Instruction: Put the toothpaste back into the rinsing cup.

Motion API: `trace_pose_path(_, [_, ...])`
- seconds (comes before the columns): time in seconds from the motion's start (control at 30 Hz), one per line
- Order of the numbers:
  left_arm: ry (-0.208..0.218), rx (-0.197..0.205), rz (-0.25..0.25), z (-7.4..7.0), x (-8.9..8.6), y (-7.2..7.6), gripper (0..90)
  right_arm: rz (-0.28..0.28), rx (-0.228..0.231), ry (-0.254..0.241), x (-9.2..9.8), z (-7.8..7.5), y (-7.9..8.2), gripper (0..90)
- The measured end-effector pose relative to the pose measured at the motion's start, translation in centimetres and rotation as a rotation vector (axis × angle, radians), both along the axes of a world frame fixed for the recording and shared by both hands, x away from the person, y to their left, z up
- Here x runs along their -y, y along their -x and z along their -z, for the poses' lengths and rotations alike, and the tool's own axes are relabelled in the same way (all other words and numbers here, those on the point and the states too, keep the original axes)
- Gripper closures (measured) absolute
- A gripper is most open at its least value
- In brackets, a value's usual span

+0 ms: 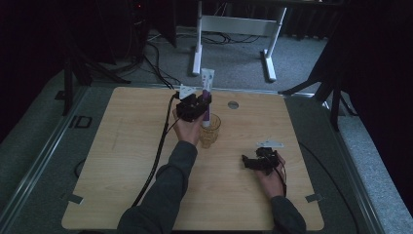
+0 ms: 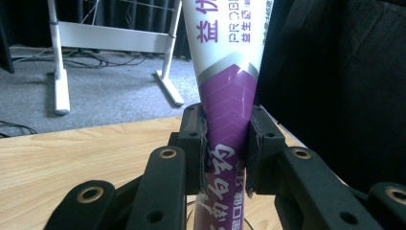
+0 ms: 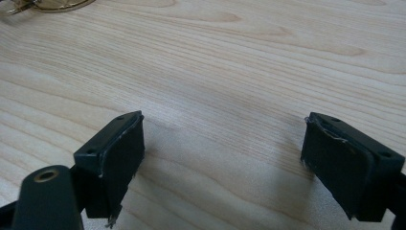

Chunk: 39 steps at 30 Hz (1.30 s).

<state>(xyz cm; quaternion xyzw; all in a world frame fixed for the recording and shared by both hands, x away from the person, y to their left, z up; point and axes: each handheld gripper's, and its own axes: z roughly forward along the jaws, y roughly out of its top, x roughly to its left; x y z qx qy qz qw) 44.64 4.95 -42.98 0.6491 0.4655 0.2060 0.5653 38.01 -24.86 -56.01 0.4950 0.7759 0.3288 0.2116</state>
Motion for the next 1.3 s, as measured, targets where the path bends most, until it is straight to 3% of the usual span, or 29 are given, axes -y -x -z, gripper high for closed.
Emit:
trace_pose_path(0.63, [-0.019,-0.010,-0.007,0.9,0.5,-0.6,71.8,-0.004,0.000,0.000,0.0,0.0,0.0,14.7])
trace_pose_path(1.3, [-0.084,-0.039,-0.008,2.2,1.1,-1.3,71.3,-0.005,0.002,0.002,0.0,0.0,0.0,14.7])
